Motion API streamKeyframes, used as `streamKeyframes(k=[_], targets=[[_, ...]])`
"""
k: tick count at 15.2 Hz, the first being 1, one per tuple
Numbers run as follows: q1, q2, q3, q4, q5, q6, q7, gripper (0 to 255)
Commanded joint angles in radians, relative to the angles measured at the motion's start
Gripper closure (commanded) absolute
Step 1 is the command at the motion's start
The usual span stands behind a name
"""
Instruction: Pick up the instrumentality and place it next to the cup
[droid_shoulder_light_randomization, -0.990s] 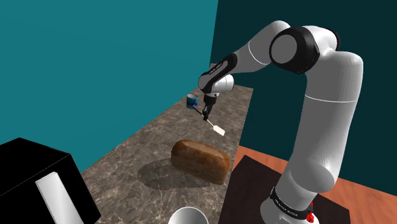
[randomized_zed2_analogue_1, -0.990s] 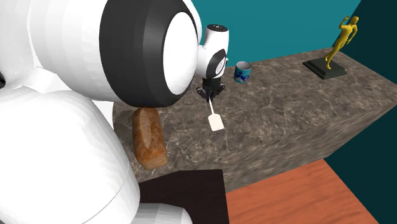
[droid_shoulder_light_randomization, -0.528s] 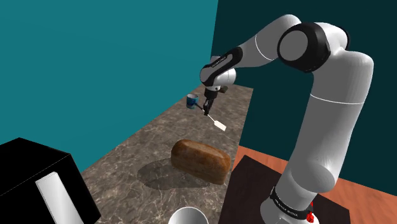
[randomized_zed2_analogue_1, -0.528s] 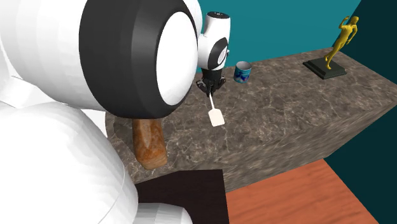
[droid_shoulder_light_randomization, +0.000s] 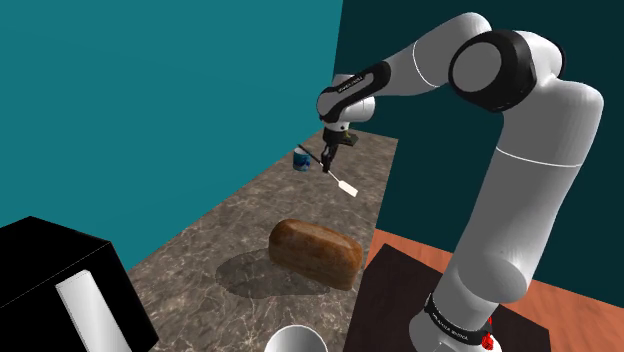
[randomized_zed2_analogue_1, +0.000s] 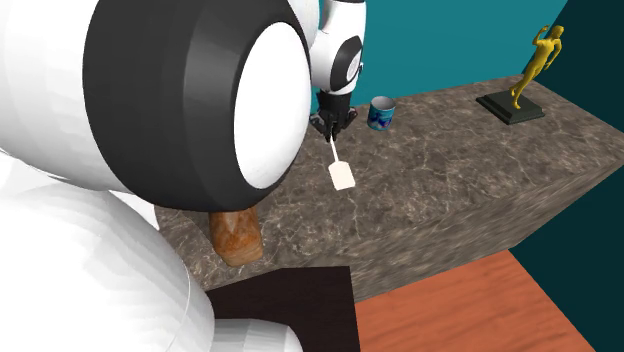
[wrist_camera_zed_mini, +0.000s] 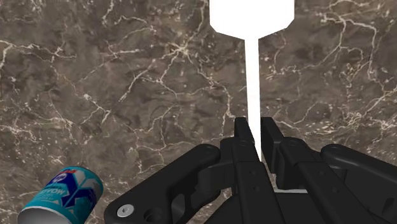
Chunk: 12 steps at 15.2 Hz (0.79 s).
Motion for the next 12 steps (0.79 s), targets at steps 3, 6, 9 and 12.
streamKeyframes(k=[3, 6, 9, 12], targets=[[0.002, -0.023, -0.001, 0.027, -0.014, -0.048, 0.011, 255], [0.039, -0.089, 0.028, -0.051, -0.047, -0.028, 0.094, 255], [0.073, -0.147, 0.063, -0.118, -0.073, -0.013, 0.178, 255], [0.104, -0.197, 0.104, -0.175, -0.093, -0.003, 0.261, 255]])
